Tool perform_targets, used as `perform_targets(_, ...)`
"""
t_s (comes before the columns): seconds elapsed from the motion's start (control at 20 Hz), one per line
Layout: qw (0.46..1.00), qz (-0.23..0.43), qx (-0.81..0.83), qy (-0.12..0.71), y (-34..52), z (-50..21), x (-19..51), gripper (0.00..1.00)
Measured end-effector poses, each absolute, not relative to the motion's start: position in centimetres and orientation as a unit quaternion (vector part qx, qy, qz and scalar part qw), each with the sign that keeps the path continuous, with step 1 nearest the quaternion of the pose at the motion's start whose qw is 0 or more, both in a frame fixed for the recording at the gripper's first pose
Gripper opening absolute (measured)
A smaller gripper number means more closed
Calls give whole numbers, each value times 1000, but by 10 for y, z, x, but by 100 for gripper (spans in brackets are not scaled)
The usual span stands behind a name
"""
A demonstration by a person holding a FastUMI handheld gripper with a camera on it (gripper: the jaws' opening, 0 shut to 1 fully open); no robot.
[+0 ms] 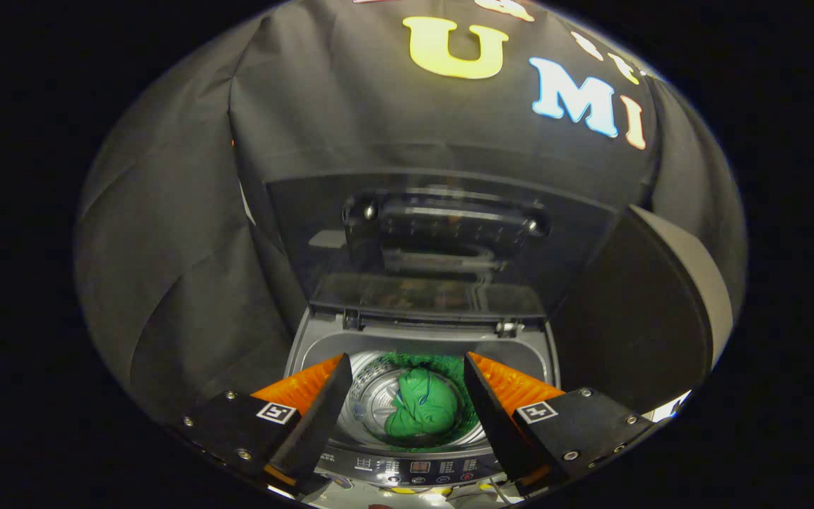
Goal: Put the clothes into the washing machine and then close the washing machine lid.
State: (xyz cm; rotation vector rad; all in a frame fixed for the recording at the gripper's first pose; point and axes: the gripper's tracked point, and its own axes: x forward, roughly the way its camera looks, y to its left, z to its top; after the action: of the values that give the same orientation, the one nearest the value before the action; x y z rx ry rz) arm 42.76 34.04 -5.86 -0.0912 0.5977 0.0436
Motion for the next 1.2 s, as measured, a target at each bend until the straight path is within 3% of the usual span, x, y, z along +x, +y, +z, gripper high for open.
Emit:
perform_targets(0.55,982,-45,-65,173,298,76,439,97)
perform_targets(1.2,979,-62,-94,172,273,114,551,96)
